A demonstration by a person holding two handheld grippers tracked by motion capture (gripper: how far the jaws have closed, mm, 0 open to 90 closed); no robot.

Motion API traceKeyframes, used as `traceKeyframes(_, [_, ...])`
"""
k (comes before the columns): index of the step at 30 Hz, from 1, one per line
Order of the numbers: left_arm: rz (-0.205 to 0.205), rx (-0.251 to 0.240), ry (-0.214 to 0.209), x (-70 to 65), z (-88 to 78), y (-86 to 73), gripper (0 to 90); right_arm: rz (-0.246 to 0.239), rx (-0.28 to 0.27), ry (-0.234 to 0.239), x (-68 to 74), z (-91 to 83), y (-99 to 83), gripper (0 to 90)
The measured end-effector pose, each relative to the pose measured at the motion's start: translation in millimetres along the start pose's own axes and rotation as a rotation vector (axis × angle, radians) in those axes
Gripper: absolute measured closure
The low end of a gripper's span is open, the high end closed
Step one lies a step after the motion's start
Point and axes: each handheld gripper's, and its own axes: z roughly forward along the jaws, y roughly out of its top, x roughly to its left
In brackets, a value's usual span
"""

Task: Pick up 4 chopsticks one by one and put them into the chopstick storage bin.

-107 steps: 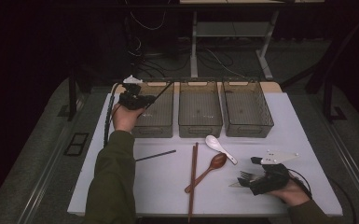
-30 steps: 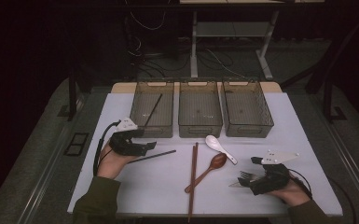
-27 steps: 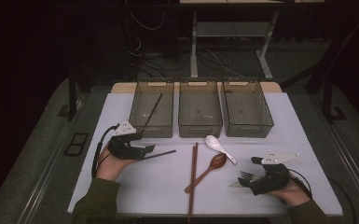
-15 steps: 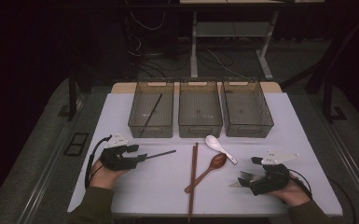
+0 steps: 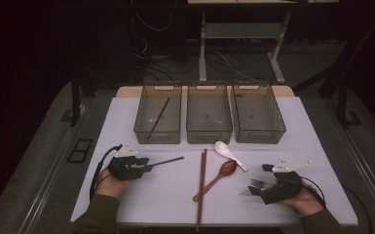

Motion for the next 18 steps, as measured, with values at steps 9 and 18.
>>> traceKeyframes(9, [-0.018,0.011,-0.01,14.1,5.5,-3.1,72.9,-0.003,0.001,0.001,-0.2,0.2,0.1,2.9])
traceKeyframes(18, [-0.019,0.027,-0.03,14.0,10.4,-4.3,76.5,-0.003,0.002,0.002,-0.3,0.2,0.1,2.9])
